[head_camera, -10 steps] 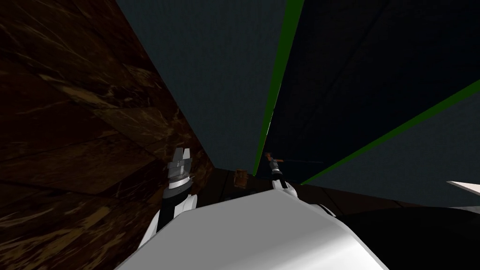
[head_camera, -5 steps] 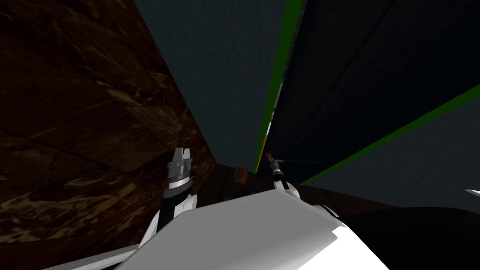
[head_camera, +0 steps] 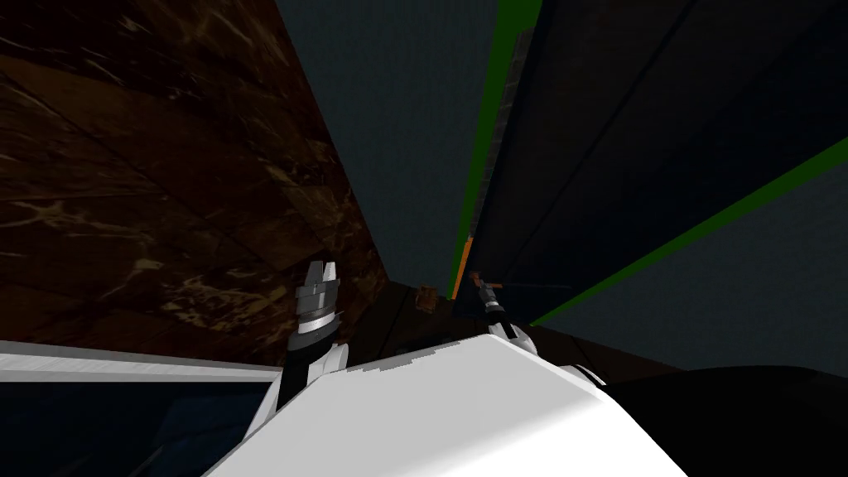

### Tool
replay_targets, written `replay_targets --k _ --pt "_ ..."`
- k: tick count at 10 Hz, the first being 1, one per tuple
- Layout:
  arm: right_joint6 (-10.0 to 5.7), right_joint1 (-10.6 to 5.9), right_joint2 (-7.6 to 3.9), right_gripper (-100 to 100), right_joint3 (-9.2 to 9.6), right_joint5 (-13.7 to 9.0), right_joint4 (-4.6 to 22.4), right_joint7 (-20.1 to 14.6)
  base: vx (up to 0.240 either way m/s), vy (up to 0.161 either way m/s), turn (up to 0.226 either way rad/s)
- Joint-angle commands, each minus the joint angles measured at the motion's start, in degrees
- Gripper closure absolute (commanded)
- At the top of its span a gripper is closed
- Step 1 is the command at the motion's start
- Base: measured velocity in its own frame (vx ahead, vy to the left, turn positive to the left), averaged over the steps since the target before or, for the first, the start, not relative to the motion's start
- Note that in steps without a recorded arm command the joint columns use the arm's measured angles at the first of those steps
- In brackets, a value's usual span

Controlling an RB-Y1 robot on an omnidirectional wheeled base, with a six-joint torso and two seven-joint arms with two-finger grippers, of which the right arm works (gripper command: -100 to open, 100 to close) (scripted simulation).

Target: Pull the door open

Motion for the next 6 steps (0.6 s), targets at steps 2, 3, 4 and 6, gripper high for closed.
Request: replay_targets --k 2,3,4,6 --pt "-0.57 0.21 -0.47 100 0.54 0.3 0.4 -0.8 -0.152 -0.033 0.093" --pt "-1.41 1.0 -1.04 100 1.53 0.8 0.3 -1.9 -0.145 -0.02 0.086" --pt "-1.87 1.38 -1.42 100 1.98 1.1 0.2 -2.5 -0.234 -0.027 0.125" --pt "-3.19 2.47 -2.52 100 3.29 1.8 -0.2 -4.1 -0.245 -0.068 0.135"
